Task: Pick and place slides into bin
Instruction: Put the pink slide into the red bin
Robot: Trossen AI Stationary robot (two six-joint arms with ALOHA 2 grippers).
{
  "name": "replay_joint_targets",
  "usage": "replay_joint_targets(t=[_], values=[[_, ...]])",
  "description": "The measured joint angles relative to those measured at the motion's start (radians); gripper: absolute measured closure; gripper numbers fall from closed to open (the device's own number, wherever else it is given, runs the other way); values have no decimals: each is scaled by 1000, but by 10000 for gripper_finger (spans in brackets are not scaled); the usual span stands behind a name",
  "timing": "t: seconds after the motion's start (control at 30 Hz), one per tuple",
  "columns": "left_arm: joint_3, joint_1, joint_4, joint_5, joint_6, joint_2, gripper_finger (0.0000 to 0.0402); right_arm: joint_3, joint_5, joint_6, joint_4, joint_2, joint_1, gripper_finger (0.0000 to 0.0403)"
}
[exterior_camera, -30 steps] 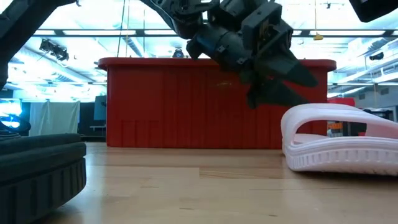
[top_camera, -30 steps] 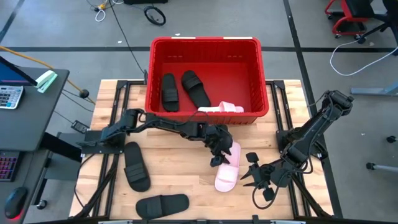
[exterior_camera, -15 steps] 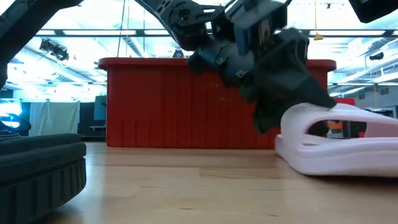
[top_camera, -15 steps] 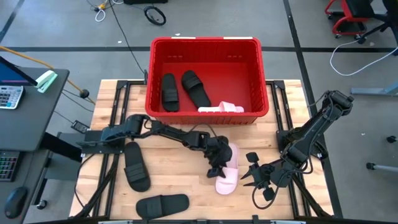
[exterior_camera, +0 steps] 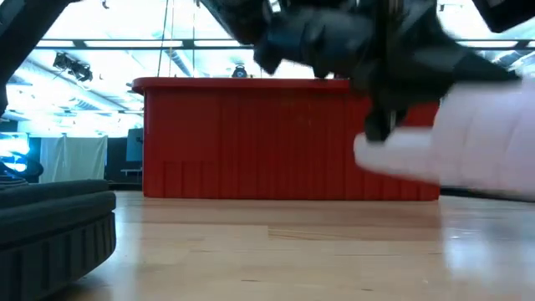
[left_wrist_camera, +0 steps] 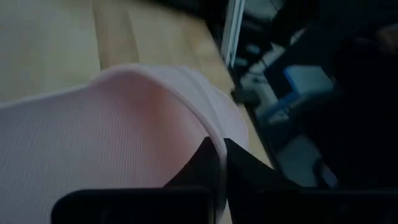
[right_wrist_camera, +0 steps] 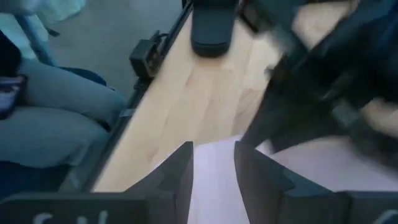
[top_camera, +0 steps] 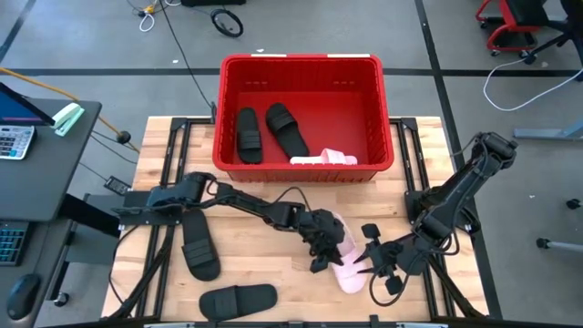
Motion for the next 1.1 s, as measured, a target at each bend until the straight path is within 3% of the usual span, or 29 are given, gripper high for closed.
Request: replay_joint_targets(t=[0.17,0.27,0.4,0.47,0.53,0.7,0.77,0.93,1.1], values=[[10,-27,-11,-143,5,-125,390,0,-1,94,3,0,91,311],[10,-39,-103,-252,61,-216,390,1,4,166,25,0,168,334],[9,-31,-224,-511,164,-377,390,1,-4,173,77,1,251,352],[12,-5,-221,-659,222,-454,390,1,40,116,87,1,268,356],[12,41,-212,-727,262,-515,390,1,98,73,88,1,269,357],[12,215,-184,-707,229,-587,386,1,158,2,88,1,234,356],[12,306,-161,-654,170,-580,390,1,159,-34,88,1,212,356],[9,499,-108,-555,19,-459,390,1,159,-88,87,1,158,356],[10,609,24,-481,-115,-312,390,1,158,-84,87,1,121,356]])
